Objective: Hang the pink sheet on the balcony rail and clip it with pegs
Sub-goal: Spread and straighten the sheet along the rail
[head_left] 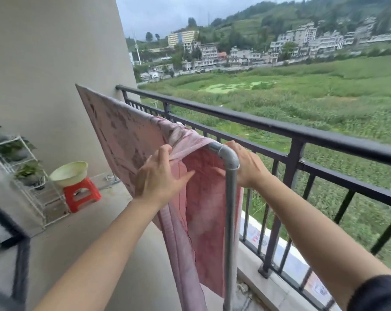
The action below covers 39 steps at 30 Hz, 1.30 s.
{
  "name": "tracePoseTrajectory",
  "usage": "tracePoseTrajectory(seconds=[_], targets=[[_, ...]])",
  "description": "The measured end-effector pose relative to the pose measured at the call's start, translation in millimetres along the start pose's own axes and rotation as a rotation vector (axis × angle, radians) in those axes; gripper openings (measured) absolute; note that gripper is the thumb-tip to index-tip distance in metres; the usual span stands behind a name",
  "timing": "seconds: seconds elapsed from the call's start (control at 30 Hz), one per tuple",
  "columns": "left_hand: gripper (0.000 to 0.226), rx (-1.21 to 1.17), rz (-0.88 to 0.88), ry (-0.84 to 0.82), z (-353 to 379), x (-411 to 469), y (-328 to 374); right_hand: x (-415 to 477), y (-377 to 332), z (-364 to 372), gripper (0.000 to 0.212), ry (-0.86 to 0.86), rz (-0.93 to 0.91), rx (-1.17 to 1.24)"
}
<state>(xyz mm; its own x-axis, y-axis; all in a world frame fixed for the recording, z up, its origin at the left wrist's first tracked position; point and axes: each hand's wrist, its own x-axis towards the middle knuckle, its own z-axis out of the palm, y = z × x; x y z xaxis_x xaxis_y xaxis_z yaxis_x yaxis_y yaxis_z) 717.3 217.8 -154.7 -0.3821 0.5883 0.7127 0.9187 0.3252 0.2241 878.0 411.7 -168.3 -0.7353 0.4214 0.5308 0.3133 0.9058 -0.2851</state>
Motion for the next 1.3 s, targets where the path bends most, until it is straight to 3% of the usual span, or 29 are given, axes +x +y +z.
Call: tracePoseTrajectory(seconds=[0.13, 0.27, 0.33, 0.47, 0.6, 0.7, 0.83, 0.93, 1.07, 1.2, 1.3], targets=[[0.050, 0.295, 0.185, -0.002, -7.4, 1.5, -12.0, -0.2, -6.5, -2.0, 0.046, 0.005, 0.090, -0.252], [0.052, 0.274, 0.185, 0.070, -16.6, -3.1, -16.4, -11.1, -7.8, -11.6, 0.052, 0.055, 0.252, -0.181], [0.049, 0.303, 0.286, 0.109, -19.1, -12.2, -17.2, -20.5, -6.4, -18.1, 0.048, 0.073, 0.310, -0.154], [0.031, 0.310, 0.415, 0.111, -27.3, -23.9, -17.3, -14.2, 1.3, -36.5, 0.035, 0.169, 0.230, -0.109], [0.027, 0.004, 0.011, 0.117, -40.3, -18.5, -4.4, 5.2, 13.8, -45.0, 0.018, 0.145, 0.254, 0.052], [0.021, -0.292, -0.290, 0.129, -47.9, 4.8, 4.0, 17.9, 11.4, -52.5, 0.021, 0.145, 0.290, 0.279], [0.020, -0.775, -0.564, -0.047, -51.4, 47.5, 12.8, 44.3, 14.4, -75.9, 0.024, 0.040, 0.282, 0.720], [0.017, -0.825, -0.608, -0.021, -44.1, 70.2, 11.6, 70.0, 17.6, -81.2, 0.023, -0.048, 0.298, 0.895], [0.034, -0.595, -0.524, 0.029, -41.1, 75.2, 3.7, 90.5, 26.4, -70.9, 0.018, -0.024, 0.164, 0.690], [0.060, -0.562, -0.545, 0.016, -35.4, 69.4, -21.1, 111.6, 31.8, -59.8, 0.017, -0.191, 0.112, 0.959], [0.069, -0.643, -0.615, -0.068, -28.6, 80.3, -32.9, 134.2, 27.0, -50.8, 0.033, -0.369, 0.217, 1.192]])
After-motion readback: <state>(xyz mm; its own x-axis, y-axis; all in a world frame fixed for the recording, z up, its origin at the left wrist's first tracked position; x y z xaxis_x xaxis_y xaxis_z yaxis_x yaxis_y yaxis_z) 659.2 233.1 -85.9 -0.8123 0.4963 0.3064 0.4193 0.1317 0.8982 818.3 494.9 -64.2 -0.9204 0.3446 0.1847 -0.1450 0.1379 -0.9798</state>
